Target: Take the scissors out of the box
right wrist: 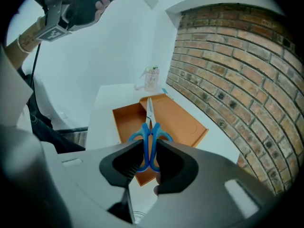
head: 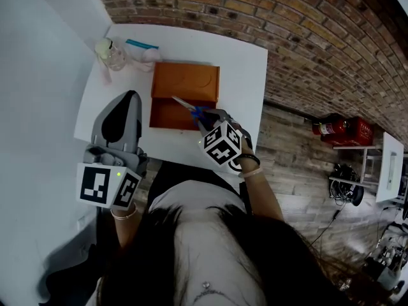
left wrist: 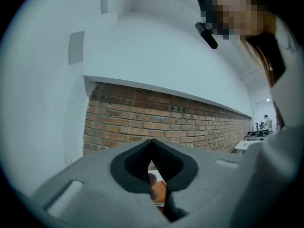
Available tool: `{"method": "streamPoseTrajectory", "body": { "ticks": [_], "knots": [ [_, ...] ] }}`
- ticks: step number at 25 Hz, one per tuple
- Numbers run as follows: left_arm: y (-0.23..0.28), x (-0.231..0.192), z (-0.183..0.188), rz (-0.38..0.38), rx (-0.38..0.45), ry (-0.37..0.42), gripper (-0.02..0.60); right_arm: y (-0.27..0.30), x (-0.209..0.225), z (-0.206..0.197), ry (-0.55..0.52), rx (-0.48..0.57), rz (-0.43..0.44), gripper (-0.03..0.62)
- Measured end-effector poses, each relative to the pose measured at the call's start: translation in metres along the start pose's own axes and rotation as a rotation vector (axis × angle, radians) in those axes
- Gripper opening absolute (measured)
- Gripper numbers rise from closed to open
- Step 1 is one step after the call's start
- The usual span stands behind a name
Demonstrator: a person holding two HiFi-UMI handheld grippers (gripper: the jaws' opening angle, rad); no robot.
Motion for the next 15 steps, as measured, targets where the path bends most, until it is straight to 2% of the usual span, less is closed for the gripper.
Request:
{"method": "streamPoseTrajectory", "body": {
  "ticks": [15],
  "knots": [
    [-0.018,0.035,-0.002,0.005,-0.009,0.021,0.002,-0.038,0.005,0.018,0.063,0.157,-0.051,0.095]
  ]
}}
Point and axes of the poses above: the fingertips, and each gripper's own axes: y forward along the fingers, x to its right, z out of its top, the point moved 1 cm from there along -y, backward along the fingers, and after that the axes turned 11 degrees about x, right-handed, at the moved point
